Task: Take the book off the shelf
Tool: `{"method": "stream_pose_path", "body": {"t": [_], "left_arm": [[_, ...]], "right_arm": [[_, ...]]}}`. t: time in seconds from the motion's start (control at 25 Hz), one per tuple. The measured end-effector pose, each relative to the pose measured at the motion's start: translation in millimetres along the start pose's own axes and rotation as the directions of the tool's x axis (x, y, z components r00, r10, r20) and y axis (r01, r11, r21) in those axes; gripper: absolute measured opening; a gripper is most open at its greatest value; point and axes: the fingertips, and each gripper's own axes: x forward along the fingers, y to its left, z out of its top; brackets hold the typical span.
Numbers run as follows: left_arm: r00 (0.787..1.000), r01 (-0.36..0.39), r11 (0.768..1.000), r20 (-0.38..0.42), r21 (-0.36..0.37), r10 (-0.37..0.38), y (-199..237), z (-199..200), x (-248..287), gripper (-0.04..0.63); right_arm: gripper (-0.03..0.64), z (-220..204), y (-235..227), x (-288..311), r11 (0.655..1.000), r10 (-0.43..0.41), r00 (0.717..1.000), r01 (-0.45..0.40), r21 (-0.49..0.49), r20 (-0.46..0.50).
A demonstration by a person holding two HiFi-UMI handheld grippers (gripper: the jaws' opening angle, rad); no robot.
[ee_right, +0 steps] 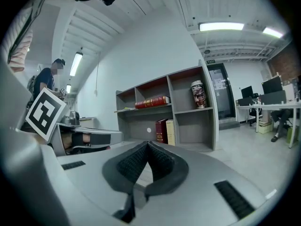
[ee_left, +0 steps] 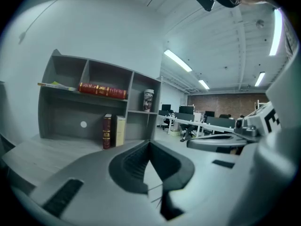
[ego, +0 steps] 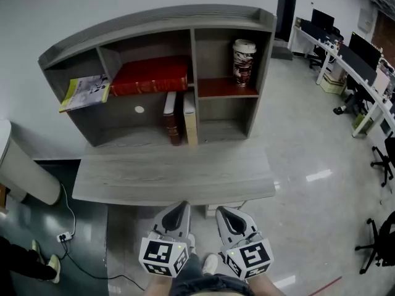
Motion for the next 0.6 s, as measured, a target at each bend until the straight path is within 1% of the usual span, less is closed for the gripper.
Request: {"method": "stream_pose_path", "body": {"t": [0.2,0.32,0.48,0.52,0.6], "left_arm": [[1.000,-0.023,1.000,-0.004,-0.005,0.023,1.8,-2.9,-2.2,0.012],[0.997,-0.073,0.997,-0.027,0.000,0.073,13.5,-2.9,-2.6,0.012],[0.989,-0.143,0.990,-0.037,-0.006,0.143,38.3,2.5,2.3,0.015],[0.986,-0.159,0.987,-0.044,-0.004,0.159,44.9,2.5,4.5,0.021],[0.981,-0.184,0.983,-0.060,-0.001,0.183,57.5,1.5,11.3,0.087]], "right_arm": [[0.008,0.4,-0.9,-1.6,1.000,0.001,1.000,-0.001,-0.005,0.010],[0.008,3.4,-2.4,-1.3,1.000,0.001,1.000,-0.001,0.000,0.016],[0.008,3.8,-5.1,5.0,1.000,0.001,1.000,-0.001,0.005,0.009],[0.008,4.5,-5.8,7.4,1.000,0.000,1.000,0.000,0.000,0.007],[0.008,7.0,-8.5,12.8,1.000,-0.003,1.000,0.003,-0.010,0.008]]}}
